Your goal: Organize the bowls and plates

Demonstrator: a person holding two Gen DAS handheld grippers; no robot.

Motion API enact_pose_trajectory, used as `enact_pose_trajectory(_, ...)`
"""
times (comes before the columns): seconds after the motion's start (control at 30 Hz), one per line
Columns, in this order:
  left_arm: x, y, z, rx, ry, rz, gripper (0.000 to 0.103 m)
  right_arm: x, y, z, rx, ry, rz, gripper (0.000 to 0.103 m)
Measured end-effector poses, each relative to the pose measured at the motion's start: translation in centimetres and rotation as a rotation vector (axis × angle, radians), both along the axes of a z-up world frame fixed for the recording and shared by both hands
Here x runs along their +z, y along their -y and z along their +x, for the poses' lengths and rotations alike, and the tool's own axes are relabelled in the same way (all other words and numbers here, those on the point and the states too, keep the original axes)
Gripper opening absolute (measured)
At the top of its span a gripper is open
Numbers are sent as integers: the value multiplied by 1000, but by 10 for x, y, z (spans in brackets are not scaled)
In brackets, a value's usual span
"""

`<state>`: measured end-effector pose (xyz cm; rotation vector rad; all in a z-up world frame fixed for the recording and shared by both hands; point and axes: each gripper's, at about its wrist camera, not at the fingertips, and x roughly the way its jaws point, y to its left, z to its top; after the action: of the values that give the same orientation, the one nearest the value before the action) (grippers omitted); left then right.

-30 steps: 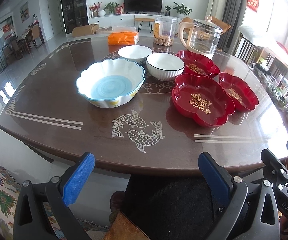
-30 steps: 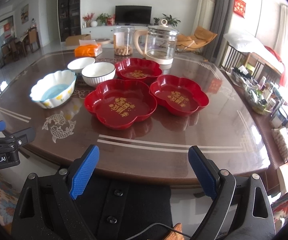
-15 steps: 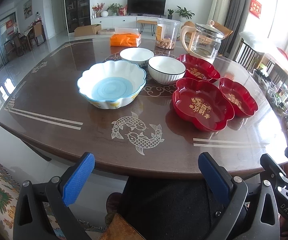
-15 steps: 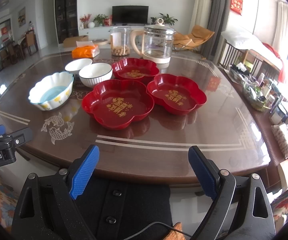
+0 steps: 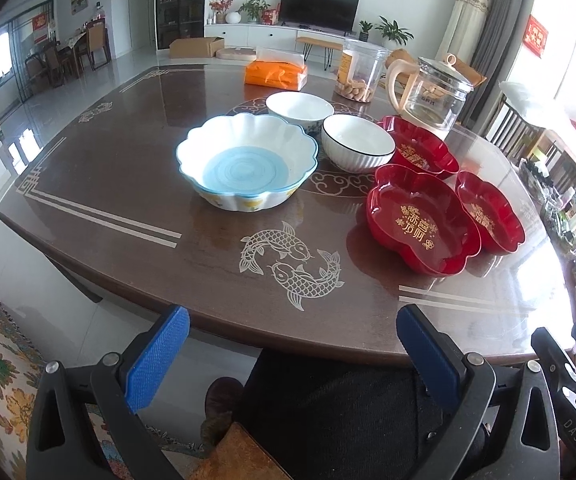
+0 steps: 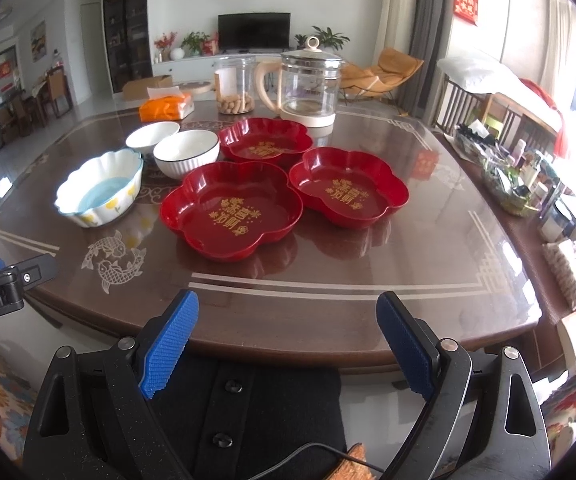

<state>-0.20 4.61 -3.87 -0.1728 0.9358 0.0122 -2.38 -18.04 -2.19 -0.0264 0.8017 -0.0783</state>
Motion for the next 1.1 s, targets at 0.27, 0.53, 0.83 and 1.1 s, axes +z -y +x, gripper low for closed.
enact_pose_trajectory(0.27,6,3,2,-35,27,91,103,3,5,-1,-12,19,29,92)
enact_pose_trajectory(0.53,2,-1,6,-75,-4,117,103,8,17,2,-46,43,47,92)
enact_pose_trajectory(0.83,8,-17,8,-75,16,175,103,26,43,8,-92,101,34,92)
enact_pose_trajectory(1.1,35,-21,11,-75,102,214,103,41,40,18,51,154,11,93)
